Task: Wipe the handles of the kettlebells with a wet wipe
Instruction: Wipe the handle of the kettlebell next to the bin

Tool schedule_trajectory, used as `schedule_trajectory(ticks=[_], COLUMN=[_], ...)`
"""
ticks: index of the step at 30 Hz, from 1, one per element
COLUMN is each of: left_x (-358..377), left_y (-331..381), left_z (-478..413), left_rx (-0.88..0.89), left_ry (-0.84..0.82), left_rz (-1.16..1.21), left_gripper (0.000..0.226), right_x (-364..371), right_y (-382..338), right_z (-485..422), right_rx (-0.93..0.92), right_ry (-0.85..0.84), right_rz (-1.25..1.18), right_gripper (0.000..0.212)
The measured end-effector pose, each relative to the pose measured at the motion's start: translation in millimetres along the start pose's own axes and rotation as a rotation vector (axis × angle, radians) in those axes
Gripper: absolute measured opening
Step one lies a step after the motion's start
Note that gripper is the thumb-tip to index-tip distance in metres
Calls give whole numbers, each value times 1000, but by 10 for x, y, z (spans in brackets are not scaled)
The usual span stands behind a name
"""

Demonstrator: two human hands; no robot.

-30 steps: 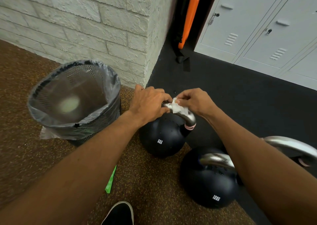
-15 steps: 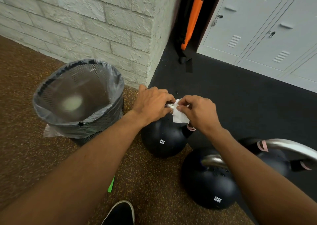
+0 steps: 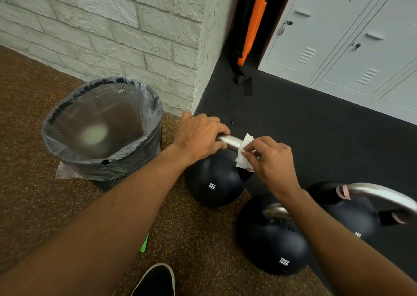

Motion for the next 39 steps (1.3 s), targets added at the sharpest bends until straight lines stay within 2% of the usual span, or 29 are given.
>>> schedule_trajectory(ticks=[4, 8, 17, 25, 28, 31, 34, 39], left_x=[5, 0, 15, 8, 11, 13, 18, 1], left_y=[-4, 0, -10, -20, -27, -26, -33, -20], left_z=[-1, -4, 2, -16, -4, -4, -2, -25], left_rx=[-13, -4, 14, 4, 5, 7, 14, -6], left_ry=[1, 6, 1, -4, -8, -14, -12, -39], left_rz=[5, 5, -8, 3, 2, 6, 2, 6], left_gripper=[39, 39, 40, 38, 40, 41, 41, 44], right_x=[49, 130, 91, 190, 137, 62, 13, 42], right_y=[-237, -360, -141, -355, -266, -160, -64, 3], right_z=[-17, -73, 144, 2, 43, 26, -161, -660], right_rx=[-50, -73, -75, -126, -83, 45, 235, 147], right_ry=[73, 71, 91, 75, 67, 60, -123, -463], right_rz=[121, 166, 150, 181, 131, -46, -257, -241], right_gripper=[3, 7, 3, 5, 4, 5, 11, 15])
Point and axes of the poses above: each hand's wrist, its own z-axis away from the middle knuckle, its own x-axis out of the palm, y = z × x, the point moved 2 cm from there along -z, towards the middle knuckle, and after that the axes turned 8 degrees about z, right-handed, at the moved point
